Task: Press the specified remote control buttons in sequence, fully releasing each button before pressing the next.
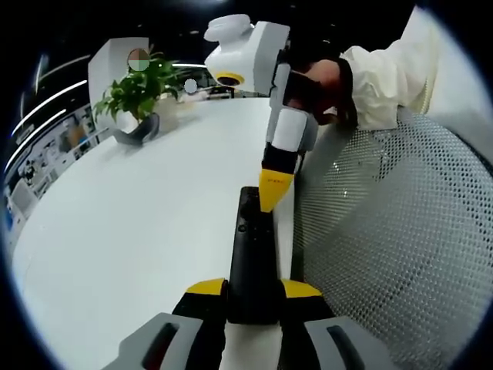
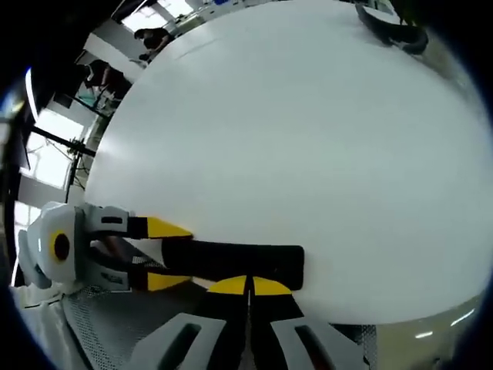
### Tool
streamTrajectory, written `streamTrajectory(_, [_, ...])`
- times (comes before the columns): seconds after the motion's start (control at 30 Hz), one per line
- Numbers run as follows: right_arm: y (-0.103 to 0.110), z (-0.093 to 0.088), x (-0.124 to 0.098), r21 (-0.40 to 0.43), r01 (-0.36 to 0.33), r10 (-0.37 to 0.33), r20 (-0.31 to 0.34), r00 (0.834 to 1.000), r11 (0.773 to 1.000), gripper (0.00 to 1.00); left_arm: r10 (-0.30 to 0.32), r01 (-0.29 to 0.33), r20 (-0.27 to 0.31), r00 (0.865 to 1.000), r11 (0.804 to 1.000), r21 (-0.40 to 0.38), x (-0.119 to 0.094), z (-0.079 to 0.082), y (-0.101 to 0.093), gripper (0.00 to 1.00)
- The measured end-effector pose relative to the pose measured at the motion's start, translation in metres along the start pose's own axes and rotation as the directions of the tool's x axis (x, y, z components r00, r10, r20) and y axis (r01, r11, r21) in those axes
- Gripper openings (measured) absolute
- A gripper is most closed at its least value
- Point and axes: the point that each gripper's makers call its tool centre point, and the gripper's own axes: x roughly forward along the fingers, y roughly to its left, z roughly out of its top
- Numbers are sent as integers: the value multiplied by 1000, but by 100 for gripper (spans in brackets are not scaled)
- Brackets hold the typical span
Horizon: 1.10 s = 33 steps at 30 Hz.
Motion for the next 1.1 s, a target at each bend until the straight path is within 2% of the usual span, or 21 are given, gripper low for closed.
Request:
streamTrajectory(0.23, [3, -1, -2, -30, 13, -13, 9, 1000, 999, 0, 3, -3, -1, 1000, 1000, -2, 0, 0, 0, 25])
streamTrajectory(0.37, [3, 0, -3, -24, 10, -10, 0, 1000, 1000, 0, 12, -12, -6, 1000, 1000, -9, -1, 0, 1, 27])
streamTrajectory(0.53, [2, 1, -4, 31, -23, 23, 4, 1000, 999, 0, 18, -18, -12, 1000, 1000, -8, -2, -1, 1, 25])
streamTrajectory(0.67, [1, 3, -2, 23, -18, 18, 5, 1000, 1000, 0, 35, -37, -42, 999, 998, -44, -5, -3, 3, 27])
streamTrajectory(0.77, [2, 5, -2, 7, -10, 10, 7, 1000, 1000, 0, 34, -35, -43, 999, 999, -31, -4, -3, 2, 26])
streamTrajectory(0.83, [1, 8, -3, -8, -8, 8, 27, 1000, 1000, 0, 37, -39, -46, 998, 998, -39, -5, -4, 3, 26])
streamTrajectory(0.87, [-2, 16, -4, -31, 16, -13, 74, 997, 999, 0, 37, -39, -47, 998, 998, -42, -5, -5, 3, 26])
streamTrajectory(0.9, [-6, 28, -8, -83, 60, -46, 156, 987, 995, 0, 37, -38, -47, 998, 998, -41, -5, -5, 3, 26])
streamTrajectory(1.0, [3, 20, -7, -61, 3, 3, 100, 995, 998, 0, 30, -32, -47, 998, 999, -33, -6, -6, 3, 25])
streamTrajectory(1.1, [4, 16, -3, -88, 19, -12, 78, 997, 996, 0, 27, -28, -46, 999, 999, -28, -6, -6, 3, 25])
